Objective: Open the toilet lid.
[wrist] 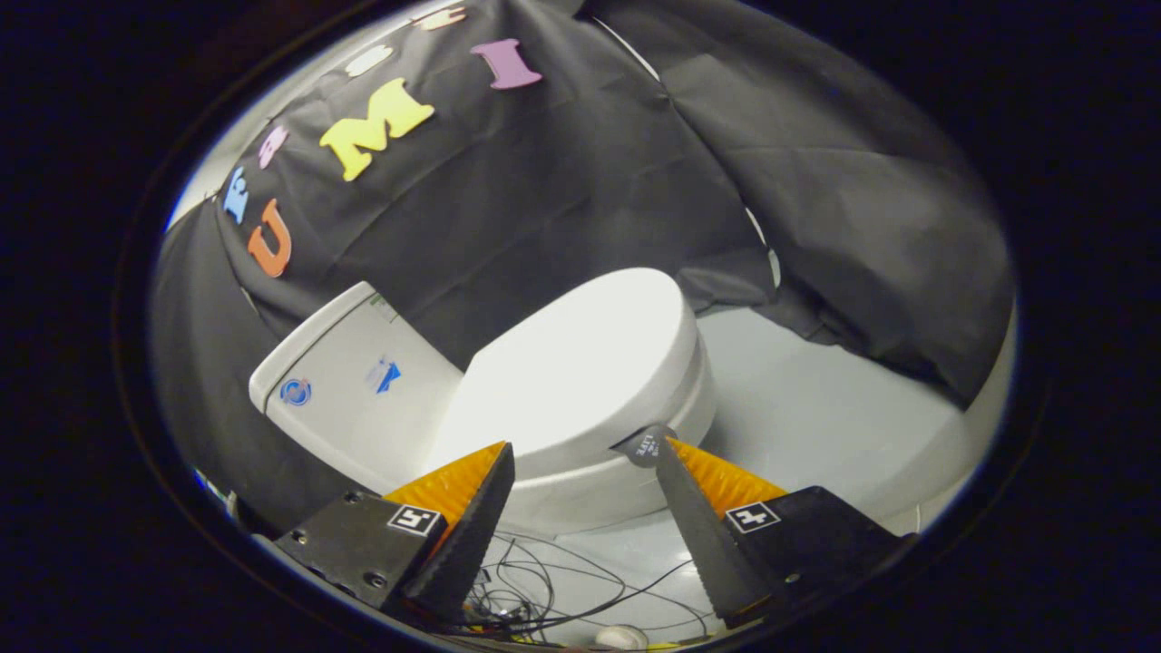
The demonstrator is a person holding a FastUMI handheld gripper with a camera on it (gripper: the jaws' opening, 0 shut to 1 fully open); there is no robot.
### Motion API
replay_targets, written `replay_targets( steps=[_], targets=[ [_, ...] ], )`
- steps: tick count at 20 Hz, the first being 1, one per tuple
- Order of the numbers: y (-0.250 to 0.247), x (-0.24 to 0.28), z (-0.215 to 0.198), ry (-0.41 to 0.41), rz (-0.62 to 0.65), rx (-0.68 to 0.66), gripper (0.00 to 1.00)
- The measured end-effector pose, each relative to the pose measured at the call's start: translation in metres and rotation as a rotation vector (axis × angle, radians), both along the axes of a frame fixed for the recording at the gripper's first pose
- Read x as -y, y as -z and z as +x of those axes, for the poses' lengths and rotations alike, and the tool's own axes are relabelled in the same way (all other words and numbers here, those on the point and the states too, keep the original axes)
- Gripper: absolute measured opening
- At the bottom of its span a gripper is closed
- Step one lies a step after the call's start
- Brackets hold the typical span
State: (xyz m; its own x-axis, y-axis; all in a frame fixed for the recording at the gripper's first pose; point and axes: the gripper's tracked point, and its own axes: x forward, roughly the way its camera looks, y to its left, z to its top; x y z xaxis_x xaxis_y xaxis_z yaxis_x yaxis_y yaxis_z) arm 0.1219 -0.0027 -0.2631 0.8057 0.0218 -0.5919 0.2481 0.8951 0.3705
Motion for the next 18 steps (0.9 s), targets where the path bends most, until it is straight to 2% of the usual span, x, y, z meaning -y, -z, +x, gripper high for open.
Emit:
replay_targets(
  steps=[5,10,18],
  targets=[
    [0.025,0.018,0.014,0.058,0.110,-0.062,0.99],
    [0.037,0.014,0.030,0.073,0.248,-0.100,0.98],
    [0.066,0.029,0.040,0.153,0.418,-0.148,0.88]
  ],
)
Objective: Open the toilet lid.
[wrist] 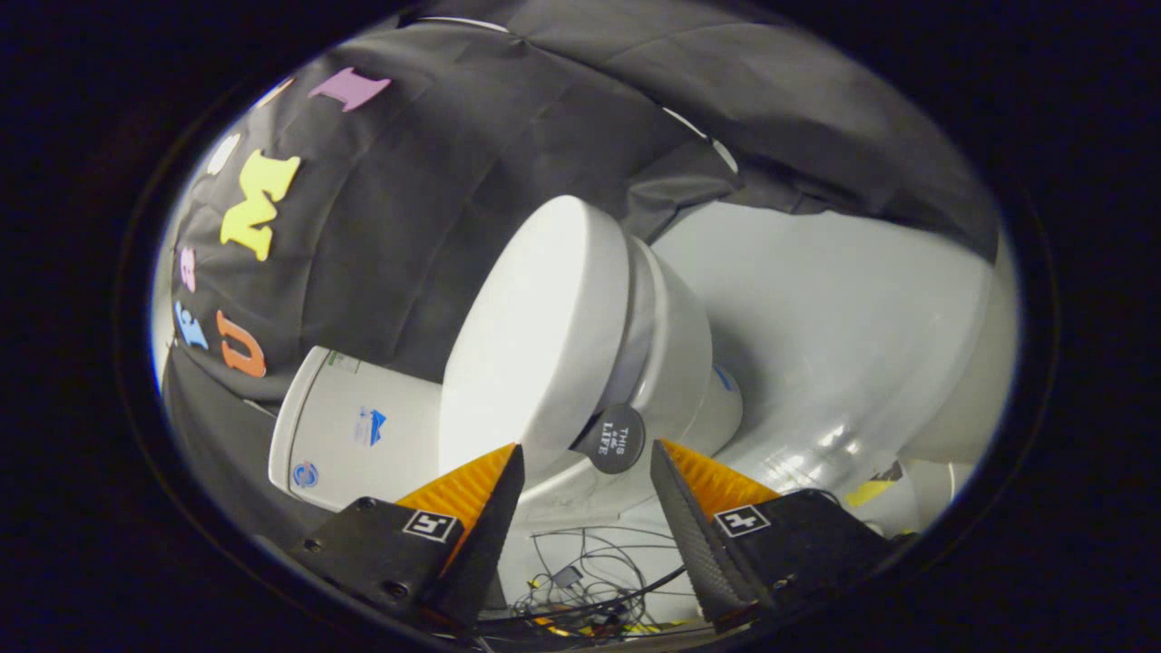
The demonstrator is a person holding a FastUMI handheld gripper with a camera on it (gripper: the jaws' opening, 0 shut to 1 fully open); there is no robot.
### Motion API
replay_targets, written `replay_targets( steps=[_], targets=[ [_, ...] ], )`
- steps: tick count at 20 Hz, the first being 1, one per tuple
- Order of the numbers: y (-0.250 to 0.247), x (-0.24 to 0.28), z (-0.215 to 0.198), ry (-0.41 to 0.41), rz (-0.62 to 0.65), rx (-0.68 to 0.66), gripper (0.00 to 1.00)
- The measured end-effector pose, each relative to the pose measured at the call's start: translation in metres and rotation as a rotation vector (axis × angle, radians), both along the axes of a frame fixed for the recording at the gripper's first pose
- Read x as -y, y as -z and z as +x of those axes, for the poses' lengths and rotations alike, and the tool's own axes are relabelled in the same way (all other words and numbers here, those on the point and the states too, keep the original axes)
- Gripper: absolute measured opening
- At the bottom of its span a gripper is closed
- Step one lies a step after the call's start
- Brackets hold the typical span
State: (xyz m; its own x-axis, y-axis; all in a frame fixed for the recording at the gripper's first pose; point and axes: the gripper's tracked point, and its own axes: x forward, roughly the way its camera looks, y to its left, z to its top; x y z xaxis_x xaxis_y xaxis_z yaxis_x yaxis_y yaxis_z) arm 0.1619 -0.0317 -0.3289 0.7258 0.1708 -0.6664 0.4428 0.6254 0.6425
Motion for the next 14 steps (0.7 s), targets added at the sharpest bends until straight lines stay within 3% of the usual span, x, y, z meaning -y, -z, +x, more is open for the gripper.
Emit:
replay_targets(
  steps=[5,10,14],
  targets=[
    [0.013,0.009,0.008,0.045,0.063,-0.010,0.68],
    [0.012,0.012,0.014,0.053,0.113,0.003,0.57],
    [0.018,0.011,0.017,0.055,0.112,-0.003,0.43]
  ],
)
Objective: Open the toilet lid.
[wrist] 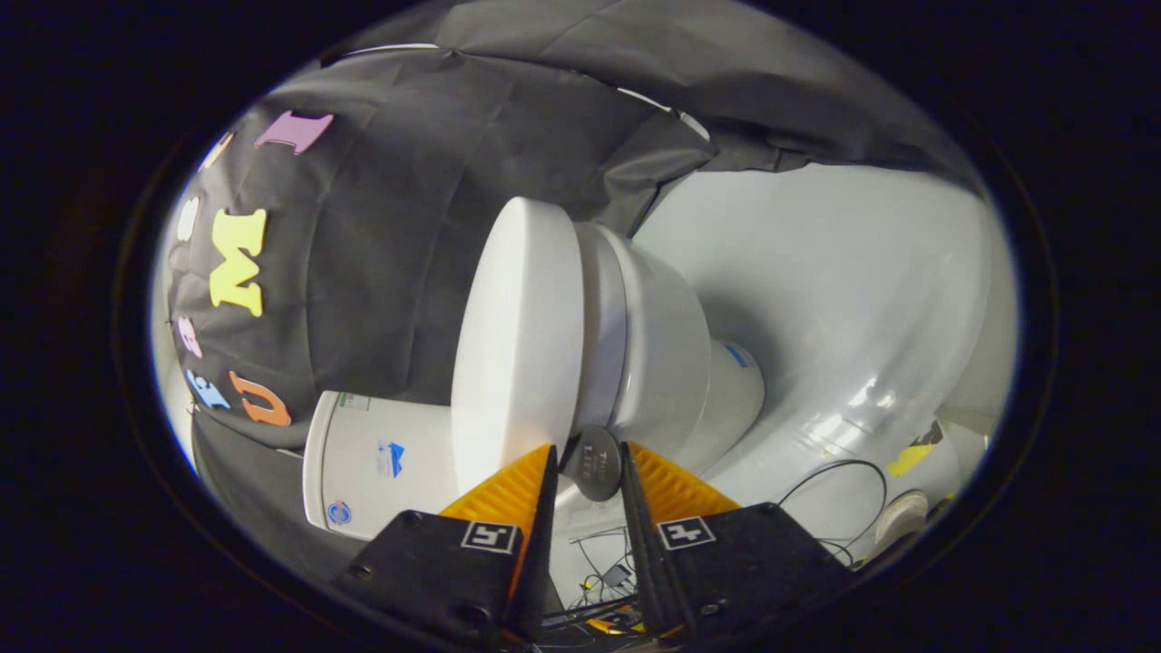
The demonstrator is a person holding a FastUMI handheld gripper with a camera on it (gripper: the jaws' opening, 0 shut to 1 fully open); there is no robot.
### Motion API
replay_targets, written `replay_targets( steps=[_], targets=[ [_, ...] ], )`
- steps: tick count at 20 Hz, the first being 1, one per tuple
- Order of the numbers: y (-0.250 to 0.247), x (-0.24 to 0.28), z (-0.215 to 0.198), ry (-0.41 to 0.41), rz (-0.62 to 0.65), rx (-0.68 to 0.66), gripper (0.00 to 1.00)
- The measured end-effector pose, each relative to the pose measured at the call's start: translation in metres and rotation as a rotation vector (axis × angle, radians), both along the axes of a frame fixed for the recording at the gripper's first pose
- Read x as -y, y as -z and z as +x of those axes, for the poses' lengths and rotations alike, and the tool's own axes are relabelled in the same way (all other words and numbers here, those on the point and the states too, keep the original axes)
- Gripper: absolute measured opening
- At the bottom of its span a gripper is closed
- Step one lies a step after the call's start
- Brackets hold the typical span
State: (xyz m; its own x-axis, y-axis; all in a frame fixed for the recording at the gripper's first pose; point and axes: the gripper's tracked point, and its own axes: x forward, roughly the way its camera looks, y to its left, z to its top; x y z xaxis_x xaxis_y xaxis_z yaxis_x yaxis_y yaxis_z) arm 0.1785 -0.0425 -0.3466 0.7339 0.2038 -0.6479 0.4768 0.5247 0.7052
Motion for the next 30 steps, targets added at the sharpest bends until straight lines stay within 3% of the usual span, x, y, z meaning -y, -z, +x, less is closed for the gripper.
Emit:
replay_targets(
  steps=[1,4,5,9,18,30],
  targets=[
    [-0.001,0.003,0.000,0.005,0.006,0.001,0.35],
    [-0.001,0.005,-0.003,0.016,0.034,0.001,0.26],
    [0.000,0.006,-0.002,0.028,0.054,0.005,0.18],
    [-0.001,0.007,-0.002,0.067,0.127,0.020,0.08],
    [-0.024,-0.002,0.000,0.053,0.110,0.038,0.04],
    [-0.082,-0.026,0.006,-0.024,-0.083,0.088,0.04]
  ],
)
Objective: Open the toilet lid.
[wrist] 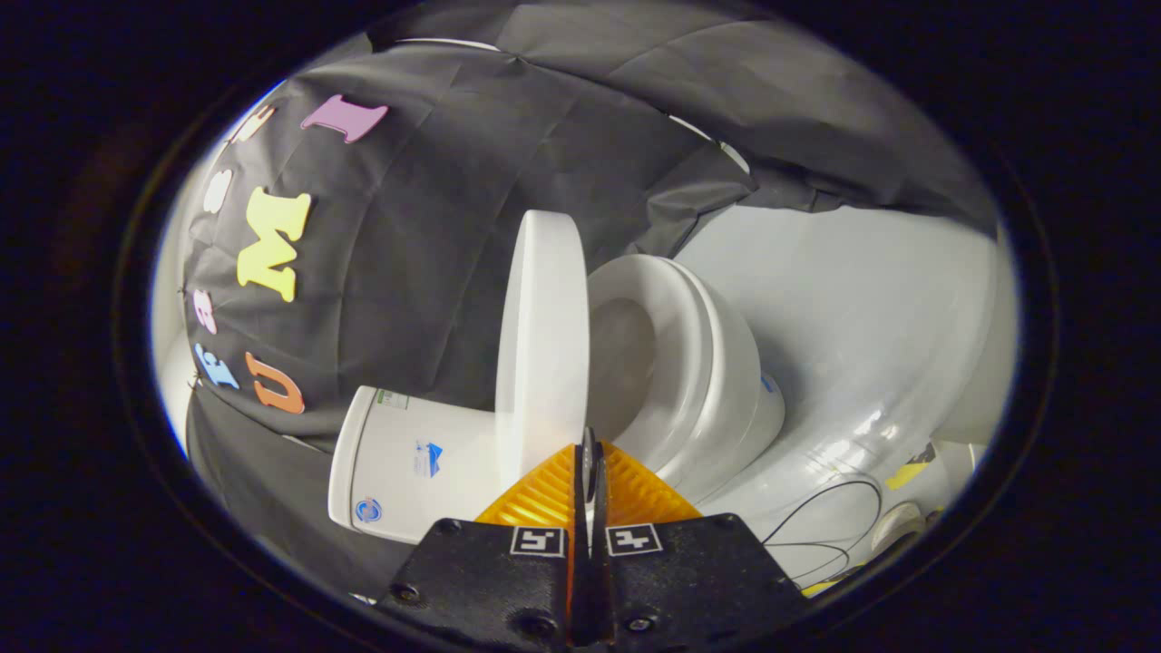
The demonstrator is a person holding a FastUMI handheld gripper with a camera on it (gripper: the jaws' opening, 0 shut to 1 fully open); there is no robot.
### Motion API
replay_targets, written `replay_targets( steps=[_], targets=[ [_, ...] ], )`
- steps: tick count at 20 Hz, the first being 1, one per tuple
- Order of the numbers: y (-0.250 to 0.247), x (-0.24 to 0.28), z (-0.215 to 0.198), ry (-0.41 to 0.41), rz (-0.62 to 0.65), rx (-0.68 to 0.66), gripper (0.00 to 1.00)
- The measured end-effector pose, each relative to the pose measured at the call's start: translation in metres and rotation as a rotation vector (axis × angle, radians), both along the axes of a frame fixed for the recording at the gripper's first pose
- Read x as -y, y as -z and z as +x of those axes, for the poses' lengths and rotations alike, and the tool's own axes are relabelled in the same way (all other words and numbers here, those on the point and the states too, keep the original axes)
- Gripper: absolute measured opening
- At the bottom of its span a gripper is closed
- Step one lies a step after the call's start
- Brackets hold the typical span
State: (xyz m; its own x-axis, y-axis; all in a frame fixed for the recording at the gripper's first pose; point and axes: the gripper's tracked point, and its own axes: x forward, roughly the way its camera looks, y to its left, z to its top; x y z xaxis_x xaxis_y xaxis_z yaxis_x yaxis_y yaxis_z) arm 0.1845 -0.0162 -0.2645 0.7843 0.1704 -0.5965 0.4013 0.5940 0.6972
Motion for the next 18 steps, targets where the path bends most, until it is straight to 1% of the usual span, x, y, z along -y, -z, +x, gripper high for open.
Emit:
replay_targets(
  steps=[3,6,9,13,18],
  targets=[
    [-0.010,-0.007,0.001,-0.029,-0.093,-0.006,0.04],
    [-0.021,-0.010,0.005,-0.026,-0.096,-0.013,0.04],
    [-0.030,-0.020,0.008,-0.041,-0.133,-0.009,0.04],
    [-0.054,-0.038,0.017,-0.078,-0.165,0.012,0.04],
    [-0.080,-0.062,0.023,-0.147,-0.285,0.031,0.04]
  ],
)
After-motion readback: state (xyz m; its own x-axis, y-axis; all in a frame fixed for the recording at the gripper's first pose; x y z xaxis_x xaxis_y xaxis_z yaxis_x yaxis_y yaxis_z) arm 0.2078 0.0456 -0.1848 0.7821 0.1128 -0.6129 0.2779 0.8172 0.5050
